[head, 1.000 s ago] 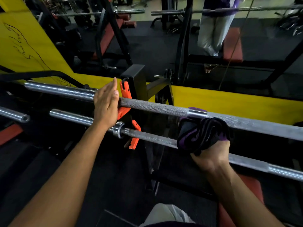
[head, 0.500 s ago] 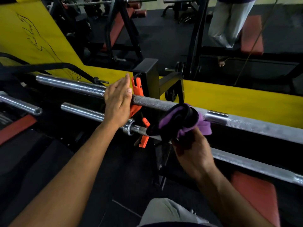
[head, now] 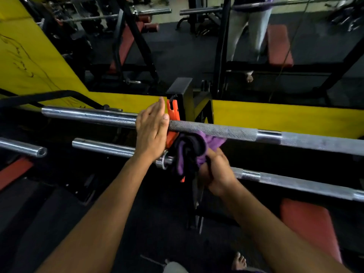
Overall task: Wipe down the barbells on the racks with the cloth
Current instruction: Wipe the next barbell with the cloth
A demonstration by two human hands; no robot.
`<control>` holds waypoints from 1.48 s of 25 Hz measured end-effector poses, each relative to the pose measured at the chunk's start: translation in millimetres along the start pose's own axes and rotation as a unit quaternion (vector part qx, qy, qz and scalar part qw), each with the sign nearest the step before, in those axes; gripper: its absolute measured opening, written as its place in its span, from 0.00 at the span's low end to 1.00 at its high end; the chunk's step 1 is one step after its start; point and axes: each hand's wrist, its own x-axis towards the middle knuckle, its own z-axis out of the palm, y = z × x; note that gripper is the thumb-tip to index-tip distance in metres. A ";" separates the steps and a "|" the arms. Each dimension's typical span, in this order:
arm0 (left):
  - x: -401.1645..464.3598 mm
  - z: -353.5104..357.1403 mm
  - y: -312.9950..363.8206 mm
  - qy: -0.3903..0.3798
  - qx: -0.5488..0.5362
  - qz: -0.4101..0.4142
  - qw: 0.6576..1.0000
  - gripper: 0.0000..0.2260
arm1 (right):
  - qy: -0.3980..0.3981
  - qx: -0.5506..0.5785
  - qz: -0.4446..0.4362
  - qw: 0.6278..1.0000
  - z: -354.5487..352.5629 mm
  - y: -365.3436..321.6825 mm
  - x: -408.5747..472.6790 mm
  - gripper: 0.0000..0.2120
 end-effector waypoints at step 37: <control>23.3 -62.3 -145.2 -0.165 0.190 0.285 0.925 0.33 | 0.172 0.087 -0.133 0.972 56.7 22.8 -2.9 0.14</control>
